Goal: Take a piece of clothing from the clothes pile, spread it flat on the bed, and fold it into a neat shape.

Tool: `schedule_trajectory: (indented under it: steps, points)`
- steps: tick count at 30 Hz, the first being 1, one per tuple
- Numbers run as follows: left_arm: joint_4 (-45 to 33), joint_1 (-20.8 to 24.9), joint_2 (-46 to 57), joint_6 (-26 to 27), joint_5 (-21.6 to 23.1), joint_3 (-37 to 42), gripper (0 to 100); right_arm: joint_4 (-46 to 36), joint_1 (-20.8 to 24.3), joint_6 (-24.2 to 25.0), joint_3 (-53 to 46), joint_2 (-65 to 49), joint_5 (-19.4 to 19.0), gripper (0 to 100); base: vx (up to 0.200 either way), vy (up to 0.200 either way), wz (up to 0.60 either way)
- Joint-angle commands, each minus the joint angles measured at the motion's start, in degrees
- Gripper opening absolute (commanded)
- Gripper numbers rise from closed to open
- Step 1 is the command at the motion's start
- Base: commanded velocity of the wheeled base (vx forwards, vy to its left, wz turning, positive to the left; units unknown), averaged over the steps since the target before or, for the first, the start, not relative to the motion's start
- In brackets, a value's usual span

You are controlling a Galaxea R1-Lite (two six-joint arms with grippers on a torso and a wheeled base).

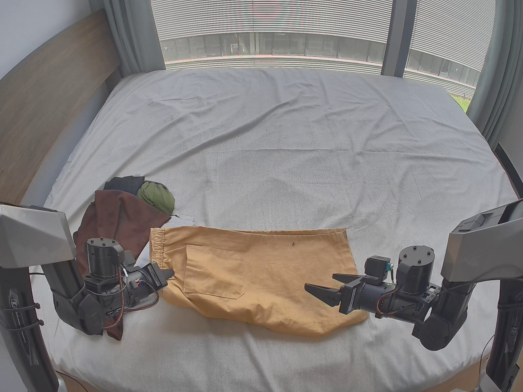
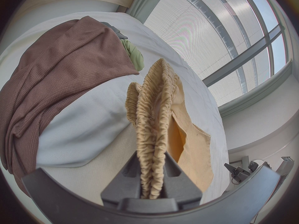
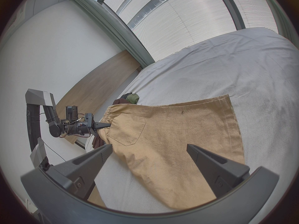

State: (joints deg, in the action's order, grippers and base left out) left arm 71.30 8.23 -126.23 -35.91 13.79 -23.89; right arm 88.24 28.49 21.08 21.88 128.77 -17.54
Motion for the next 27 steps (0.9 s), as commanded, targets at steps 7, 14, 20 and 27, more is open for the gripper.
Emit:
schedule_trajectory:
  steps: [7,14,20,27]
  points:
    - [0.0,3.7,0.9,-0.2,-0.3,-0.6,0,0.0,-0.4,0.0,-0.2,-0.1,0.1,100,0.0,0.0,0.0]
    - [-0.3,9.3,2.0,-0.2,-1.1,-2.6,0,0.0,-0.8,-0.1,-0.2,-0.7,0.1,100,0.0,0.0,0.0]
    - [-0.8,14.0,2.2,-0.2,-3.4,-6.1,0,0.0,-3.0,-0.9,-0.3,-2.2,0.1,100,0.0,0.0,0.0]
    - [-3.5,18.4,2.0,-0.2,-5.0,-9.8,0,-0.1,-7.2,-2.8,-0.1,-4.6,0.1,100,0.0,0.0,0.0]
